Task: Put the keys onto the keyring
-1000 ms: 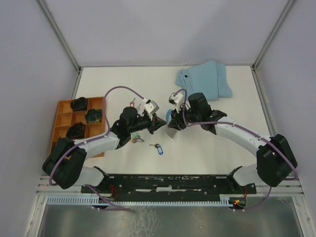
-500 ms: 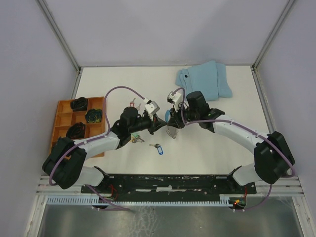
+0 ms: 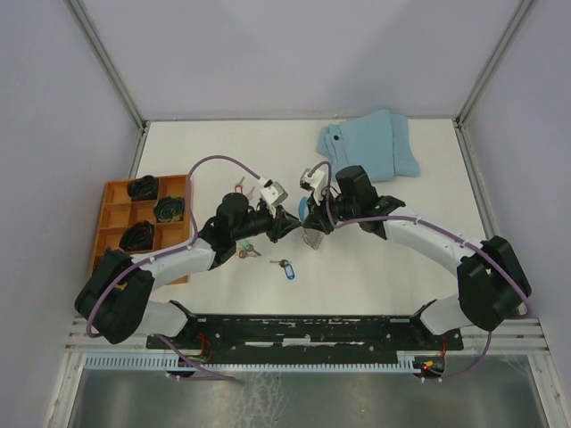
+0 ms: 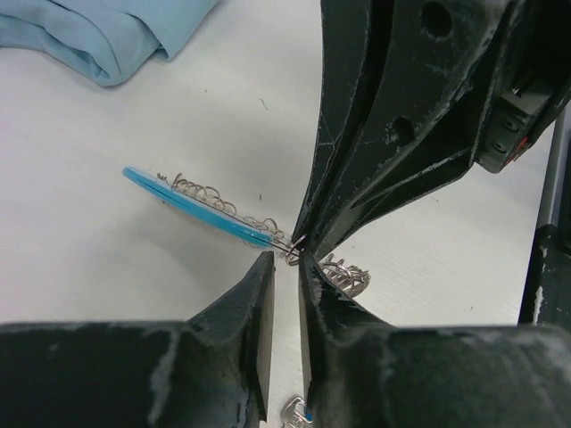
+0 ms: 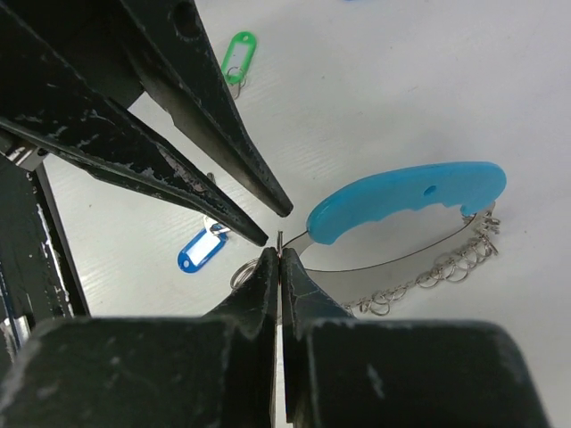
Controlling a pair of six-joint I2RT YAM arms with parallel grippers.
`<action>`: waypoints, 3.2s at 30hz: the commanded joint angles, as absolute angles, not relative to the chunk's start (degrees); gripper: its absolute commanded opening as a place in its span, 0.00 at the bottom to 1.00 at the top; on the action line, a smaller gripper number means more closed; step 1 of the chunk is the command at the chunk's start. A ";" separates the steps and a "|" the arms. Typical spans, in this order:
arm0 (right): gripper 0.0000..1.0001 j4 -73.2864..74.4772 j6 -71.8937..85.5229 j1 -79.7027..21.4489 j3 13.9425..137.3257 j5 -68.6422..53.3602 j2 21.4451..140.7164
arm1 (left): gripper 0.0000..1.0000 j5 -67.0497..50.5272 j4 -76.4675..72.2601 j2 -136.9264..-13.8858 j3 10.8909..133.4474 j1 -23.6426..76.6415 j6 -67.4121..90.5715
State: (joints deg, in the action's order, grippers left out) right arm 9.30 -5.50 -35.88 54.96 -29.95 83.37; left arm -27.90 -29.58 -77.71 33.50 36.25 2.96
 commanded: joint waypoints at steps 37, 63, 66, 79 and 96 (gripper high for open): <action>0.02 -10.93 -29.85 -32.81 41.04 -49.31 74.55 | 0.49 -20.53 -21.81 -78.17 42.45 35.43 31.47; 0.01 -11.25 -30.01 -31.94 39.55 -45.14 72.78 | 0.57 -11.26 -17.32 -66.57 31.34 35.00 22.01; 0.01 -11.59 -28.60 -31.94 38.87 -43.96 71.82 | 0.57 -10.38 -11.58 -66.71 31.64 35.20 23.64; 0.01 -13.52 -25.69 -31.93 38.65 -42.27 71.44 | 0.58 -5.98 -11.28 -61.73 27.46 40.30 20.89; 0.01 -7.28 -28.09 -31.73 42.21 -46.70 73.43 | 0.52 -28.01 -32.63 -69.73 32.71 36.82 0.12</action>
State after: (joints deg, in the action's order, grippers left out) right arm -8.03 -26.87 -32.12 38.92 -43.79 73.23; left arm -20.05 -26.50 -68.71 29.43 37.95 8.32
